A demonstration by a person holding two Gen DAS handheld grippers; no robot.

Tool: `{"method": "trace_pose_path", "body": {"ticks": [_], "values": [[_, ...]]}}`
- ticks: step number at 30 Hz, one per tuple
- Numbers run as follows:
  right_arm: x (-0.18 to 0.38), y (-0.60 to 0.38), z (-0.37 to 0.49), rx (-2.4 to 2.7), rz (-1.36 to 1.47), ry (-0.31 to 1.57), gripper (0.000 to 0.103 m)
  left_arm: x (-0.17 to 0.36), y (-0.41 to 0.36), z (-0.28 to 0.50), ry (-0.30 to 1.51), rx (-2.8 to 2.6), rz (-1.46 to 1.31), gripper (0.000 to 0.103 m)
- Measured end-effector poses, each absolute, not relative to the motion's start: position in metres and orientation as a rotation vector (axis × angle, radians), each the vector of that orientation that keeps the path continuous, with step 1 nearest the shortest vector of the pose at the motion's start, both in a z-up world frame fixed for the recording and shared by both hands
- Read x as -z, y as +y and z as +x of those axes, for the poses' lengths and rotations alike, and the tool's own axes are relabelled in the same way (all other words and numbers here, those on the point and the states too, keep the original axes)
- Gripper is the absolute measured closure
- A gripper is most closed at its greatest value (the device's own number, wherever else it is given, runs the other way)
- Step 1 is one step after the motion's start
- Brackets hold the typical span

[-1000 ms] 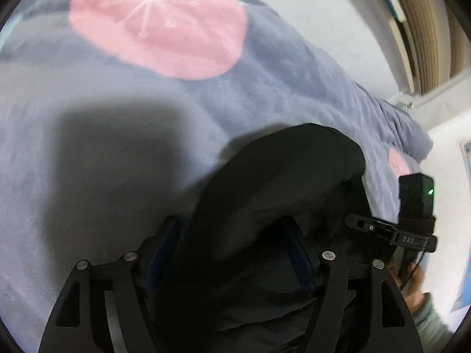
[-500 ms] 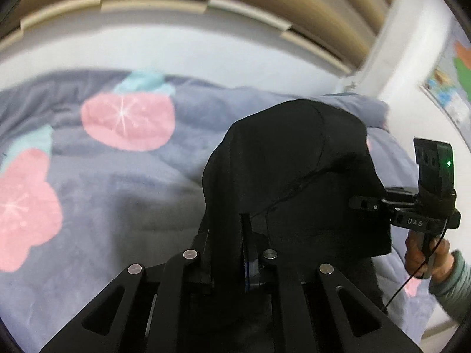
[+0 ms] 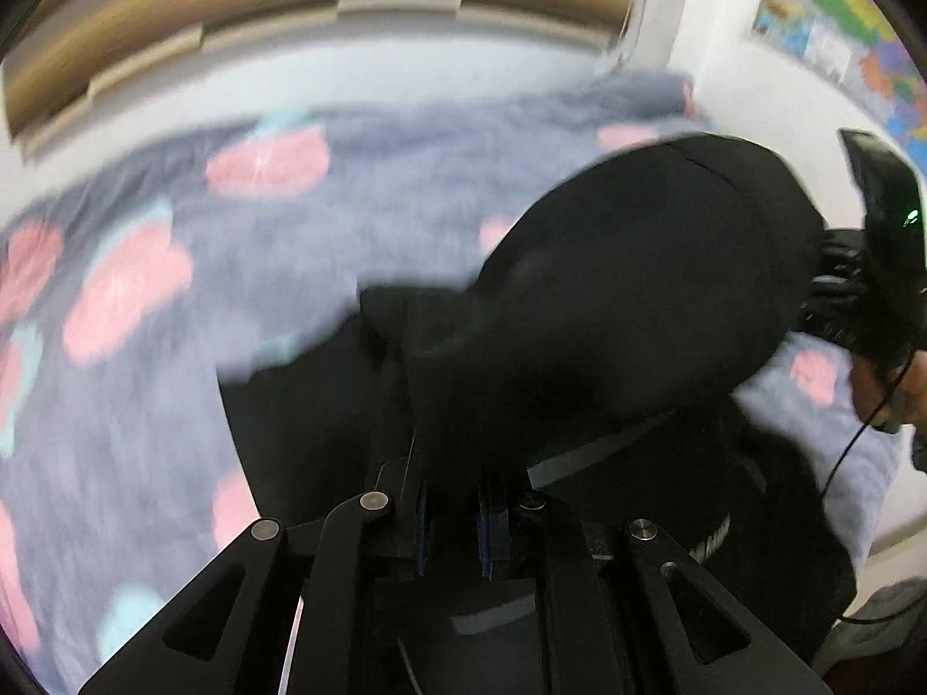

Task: Fold large clothes
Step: 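Lift the hood with both grippers and fold it toward the hem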

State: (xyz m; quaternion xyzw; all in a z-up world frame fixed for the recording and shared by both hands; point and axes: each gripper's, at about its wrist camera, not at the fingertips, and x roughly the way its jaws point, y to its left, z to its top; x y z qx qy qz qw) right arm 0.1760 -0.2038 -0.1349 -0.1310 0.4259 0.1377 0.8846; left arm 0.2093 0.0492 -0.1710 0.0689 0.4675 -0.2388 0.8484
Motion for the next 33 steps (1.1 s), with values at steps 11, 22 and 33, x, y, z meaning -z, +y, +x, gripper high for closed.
{"method": "trace_pose_path", "body": {"ticks": [11, 22, 33], "values": [[0.194, -0.279, 0.137, -0.184, 0.050, 1.197, 0.074, 0.234, 0.114, 0.175, 1.202, 0.295, -0.040, 0.091], [0.117, -0.244, 0.201, -0.329, 0.224, 1.042, 0.047, 0.124, 0.066, 0.242, 0.978, 0.419, -0.108, 0.065], [0.262, -0.226, 0.161, -0.376, 0.237, 1.348, 0.049, 0.266, 0.045, 0.211, 1.277, 0.512, -0.223, 0.064]]}}
